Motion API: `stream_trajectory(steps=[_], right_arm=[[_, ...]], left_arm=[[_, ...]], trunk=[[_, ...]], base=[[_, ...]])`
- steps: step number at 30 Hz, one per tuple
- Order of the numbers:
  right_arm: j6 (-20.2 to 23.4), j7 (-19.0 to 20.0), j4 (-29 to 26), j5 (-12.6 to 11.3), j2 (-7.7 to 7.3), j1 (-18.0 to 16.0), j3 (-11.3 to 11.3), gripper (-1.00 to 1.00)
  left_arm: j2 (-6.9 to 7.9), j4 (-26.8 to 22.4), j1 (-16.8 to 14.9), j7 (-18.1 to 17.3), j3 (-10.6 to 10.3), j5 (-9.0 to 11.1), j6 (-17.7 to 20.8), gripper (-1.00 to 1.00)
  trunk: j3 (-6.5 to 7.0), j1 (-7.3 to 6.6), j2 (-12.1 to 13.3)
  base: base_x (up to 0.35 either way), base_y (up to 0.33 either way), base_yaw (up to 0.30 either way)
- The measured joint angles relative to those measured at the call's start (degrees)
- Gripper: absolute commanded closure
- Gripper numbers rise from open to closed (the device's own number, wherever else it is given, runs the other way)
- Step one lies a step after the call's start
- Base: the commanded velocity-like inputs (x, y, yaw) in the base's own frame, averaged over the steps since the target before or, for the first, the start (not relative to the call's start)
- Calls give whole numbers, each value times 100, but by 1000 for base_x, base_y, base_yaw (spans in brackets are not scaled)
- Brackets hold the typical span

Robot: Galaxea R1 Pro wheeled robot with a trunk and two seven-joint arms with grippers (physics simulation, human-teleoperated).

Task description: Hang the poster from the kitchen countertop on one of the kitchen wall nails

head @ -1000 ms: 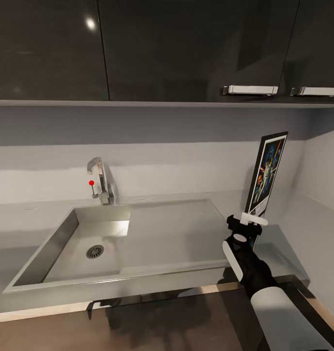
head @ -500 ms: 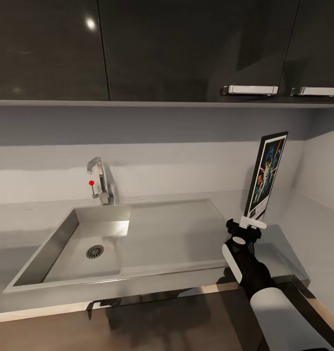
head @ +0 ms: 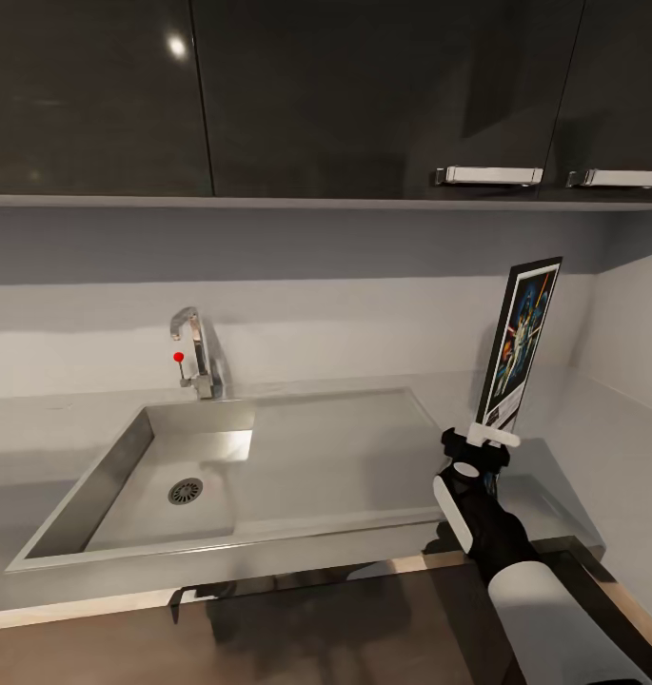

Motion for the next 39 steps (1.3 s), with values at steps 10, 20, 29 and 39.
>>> stream_trajectory(steps=[10,20,29,39], right_arm=[[3,3,0,5,33,0,-1,-100],[3,1,0,5,35,-1,-2,-100],[3,0,0,5,35,-1,-3,-100],[-2,1,0,-2,35,0,-3,100]], left_arm=[[0,0,0,0,-2,0,1,-100],[0,0,0,5,-8,-4,4,-100],[0,0,0,8,-7,-4,5,-100],[0,0,0,7,-6,-5,5,-100]], trunk=[[0,0,0],[0,0,0],[0,0,0],[0,0,0]], base=[[0,0,0],[0,0,0],[0,0,0],[0,0,0]])
